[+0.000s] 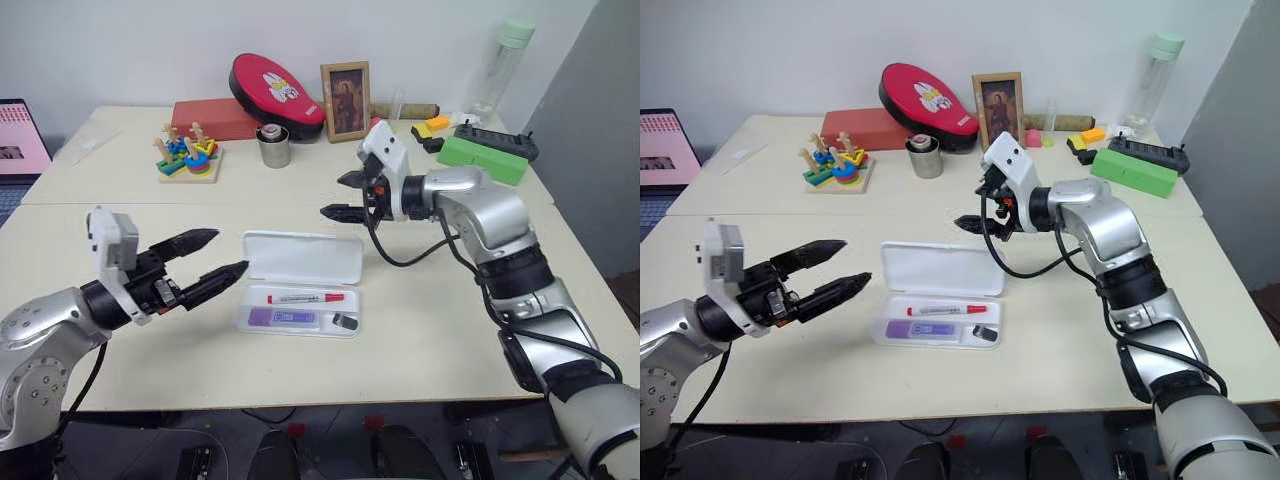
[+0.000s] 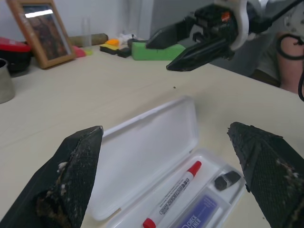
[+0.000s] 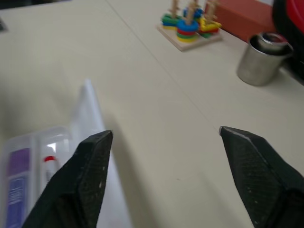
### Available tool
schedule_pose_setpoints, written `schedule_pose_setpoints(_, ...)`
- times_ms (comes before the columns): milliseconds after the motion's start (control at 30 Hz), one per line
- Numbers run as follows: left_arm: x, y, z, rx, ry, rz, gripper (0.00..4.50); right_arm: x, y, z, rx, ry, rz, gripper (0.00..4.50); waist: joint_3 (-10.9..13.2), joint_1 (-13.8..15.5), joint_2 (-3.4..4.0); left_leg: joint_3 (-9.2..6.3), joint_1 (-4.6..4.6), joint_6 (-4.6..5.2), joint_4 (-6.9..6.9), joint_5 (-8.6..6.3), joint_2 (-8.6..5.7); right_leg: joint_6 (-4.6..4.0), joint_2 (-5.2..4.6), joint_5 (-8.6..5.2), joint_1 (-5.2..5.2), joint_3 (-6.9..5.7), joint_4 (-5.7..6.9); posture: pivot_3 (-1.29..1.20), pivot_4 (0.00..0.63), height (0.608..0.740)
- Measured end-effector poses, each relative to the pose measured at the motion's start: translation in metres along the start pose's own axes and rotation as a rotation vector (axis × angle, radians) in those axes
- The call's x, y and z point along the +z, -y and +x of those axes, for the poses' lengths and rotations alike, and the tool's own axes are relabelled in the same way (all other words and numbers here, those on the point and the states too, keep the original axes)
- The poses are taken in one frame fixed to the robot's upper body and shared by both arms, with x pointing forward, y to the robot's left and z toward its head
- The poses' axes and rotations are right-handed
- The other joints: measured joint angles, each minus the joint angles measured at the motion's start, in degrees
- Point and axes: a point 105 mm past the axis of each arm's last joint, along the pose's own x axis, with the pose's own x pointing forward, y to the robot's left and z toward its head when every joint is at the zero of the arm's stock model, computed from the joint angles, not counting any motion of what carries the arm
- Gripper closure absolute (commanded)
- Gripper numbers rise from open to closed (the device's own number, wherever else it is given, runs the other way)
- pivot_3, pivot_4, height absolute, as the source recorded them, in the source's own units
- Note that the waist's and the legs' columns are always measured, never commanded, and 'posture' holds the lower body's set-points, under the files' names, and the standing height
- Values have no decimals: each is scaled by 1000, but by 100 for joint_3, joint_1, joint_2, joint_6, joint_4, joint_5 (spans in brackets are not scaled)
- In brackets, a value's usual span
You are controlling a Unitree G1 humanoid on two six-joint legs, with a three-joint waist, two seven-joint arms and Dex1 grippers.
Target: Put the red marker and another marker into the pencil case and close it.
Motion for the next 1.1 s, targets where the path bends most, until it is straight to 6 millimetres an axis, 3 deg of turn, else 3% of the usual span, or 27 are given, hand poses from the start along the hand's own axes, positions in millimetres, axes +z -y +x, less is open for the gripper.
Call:
schedule_pose_setpoints(133, -5, -3, -10, 49, -17, -11, 0, -22, 7, 11, -44, -69, 14, 2423, 1, -8, 2, 1, -1, 0, -4, 0, 0, -1, 0, 0, -5, 0, 1, 0, 150, 740)
schedule_pose_setpoints(333, -2, -6, -12, 74, -10, -2, 0, -22, 0, 19, -22, -77, -18, 3937, 1, -11, 3, 1, 0, 0, -4, 0, 0, 0, 0, 0, -3, 0, 2, 0, 150, 740)
schedule_pose_setpoints(433, -2, -6, -12, 76, -11, -2, 0, -22, -8, 20, 20, -77, -38, 4459, 2, -10, 3, 1, 0, 0, -4, 0, 0, 0, 0, 0, -3, 0, 2, 0, 150, 740)
schedule_pose_setpoints(700, -2, -4, -12, 59, -11, -2, 0, -25, -43, 11, 174, -92, -141, 4459, 1, -13, 3, 1, 2, 0, -4, 0, 0, 0, 0, 0, -2, -1, 2, 0, 150, 740)
schedule_pose_setpoints(900, -5, -6, -15, 43, -30, -12, 0, -40, -69, 5, 275, -130, -165, 4459, 1, -14, 1, 1, 2, 0, -2, 0, 1, 1, 0, -1, -3, 0, 2, 0, 150, 740)
schedule_pose_setpoints(1000, -5, -6, -16, 32, -35, -9, 0, -33, -73, 6, 290, -94, -149, 4459, 0, -21, 0, 1, 2, 0, -2, 0, 1, 1, 0, -1, -2, 0, 3, 0, 150, 740)
schedule_pose_setpoints(1100, -5, -6, -16, 28, -35, -9, 0, -10, -64, 6, 257, -20, -125, 4459, 2, -23, 3, 1, 2, -1, -2, 0, 1, 1, 1, 0, -3, 0, 3, 0, 150, 740)
